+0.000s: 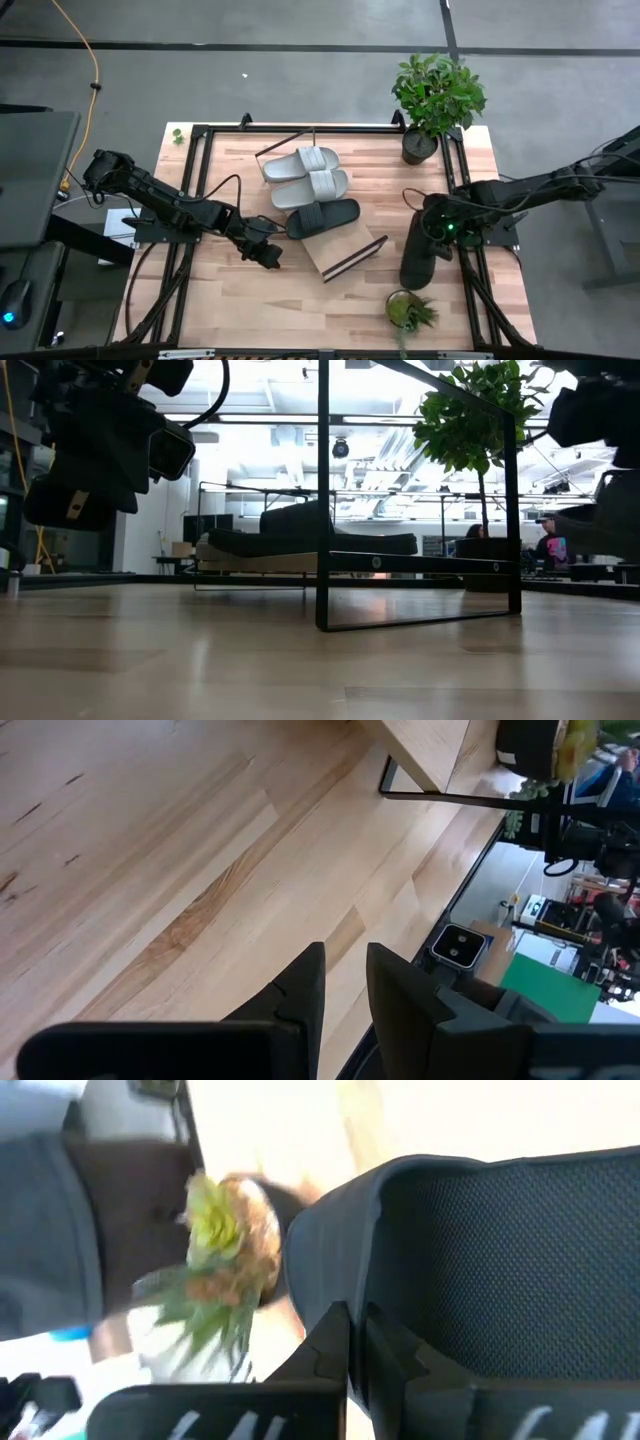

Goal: Pick and place slides into the shelf
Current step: Put the black slipper on the shelf

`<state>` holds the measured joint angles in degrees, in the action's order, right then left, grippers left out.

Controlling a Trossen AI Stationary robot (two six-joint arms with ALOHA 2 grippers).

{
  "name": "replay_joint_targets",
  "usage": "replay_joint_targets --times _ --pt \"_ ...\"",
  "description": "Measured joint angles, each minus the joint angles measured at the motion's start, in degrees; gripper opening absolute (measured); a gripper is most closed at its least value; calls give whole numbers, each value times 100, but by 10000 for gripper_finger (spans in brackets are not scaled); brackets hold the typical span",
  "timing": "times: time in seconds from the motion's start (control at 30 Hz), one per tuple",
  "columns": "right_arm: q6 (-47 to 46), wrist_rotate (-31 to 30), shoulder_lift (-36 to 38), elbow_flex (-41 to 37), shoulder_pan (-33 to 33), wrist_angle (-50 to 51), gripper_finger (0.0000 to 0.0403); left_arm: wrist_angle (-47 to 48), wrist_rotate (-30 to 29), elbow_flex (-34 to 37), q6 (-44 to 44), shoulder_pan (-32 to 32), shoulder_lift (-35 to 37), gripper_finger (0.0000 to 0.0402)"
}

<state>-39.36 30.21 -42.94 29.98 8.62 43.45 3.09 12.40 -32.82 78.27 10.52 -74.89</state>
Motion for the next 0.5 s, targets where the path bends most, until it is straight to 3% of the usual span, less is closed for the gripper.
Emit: replay_joint_targets --times 0.23,0.5 --pt "-257 -769 358 0 0 0 0 0 0 0 0 0 0 67" --pt "-438 -900 620 2 0 -118 0 0 -1 0 -2 0 2 67"
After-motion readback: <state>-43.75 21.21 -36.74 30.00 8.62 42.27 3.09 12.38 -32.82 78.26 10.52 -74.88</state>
